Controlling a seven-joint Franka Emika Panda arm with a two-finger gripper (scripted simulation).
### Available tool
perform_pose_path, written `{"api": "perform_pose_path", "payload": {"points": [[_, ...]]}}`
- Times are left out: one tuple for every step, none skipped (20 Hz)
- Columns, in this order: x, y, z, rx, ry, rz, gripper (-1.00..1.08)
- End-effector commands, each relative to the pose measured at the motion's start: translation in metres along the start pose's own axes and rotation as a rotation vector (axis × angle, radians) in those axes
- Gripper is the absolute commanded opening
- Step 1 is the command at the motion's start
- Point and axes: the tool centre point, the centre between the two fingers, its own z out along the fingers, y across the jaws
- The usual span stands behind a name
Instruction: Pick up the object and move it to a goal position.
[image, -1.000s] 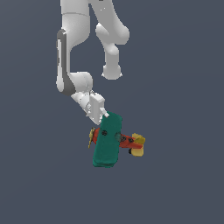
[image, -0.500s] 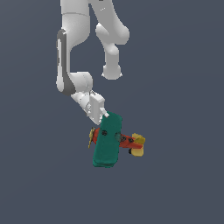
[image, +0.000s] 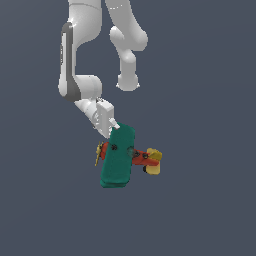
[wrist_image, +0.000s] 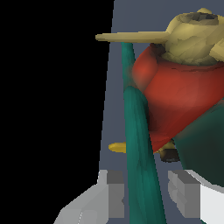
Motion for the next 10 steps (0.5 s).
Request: {"api": "perform_pose_path", "payload": {"points": [[0.009, -0.017, -0.010, 0.002, 0.002, -0.006, -1.00], [0.012, -0.024, -0.015, 0.002, 0.002, -0.006, -1.00], [0.016, -0.031, -0.020, 0.002, 0.002, -0.006, -1.00], [0.019, -0.039, -0.026, 0.001, 0.002, -0.006, -1.00], [0.023, -0.047, -0.032, 0.001, 0.002, -0.006, -1.00], [0.028, -0.056, -0.038, 0.001, 0.002, -0.006, -1.00], [0.032, -0.065, -0.045, 0.001, 0.002, -0.006, -1.00], [0.037, -0.075, -0.052, 0.000, 0.002, -0.006, -1.00], [0.042, -0.085, -0.059, 0.000, 0.002, -0.006, -1.00], [0.047, -0.095, -0.067, -0.001, 0.002, -0.006, -1.00]]}}
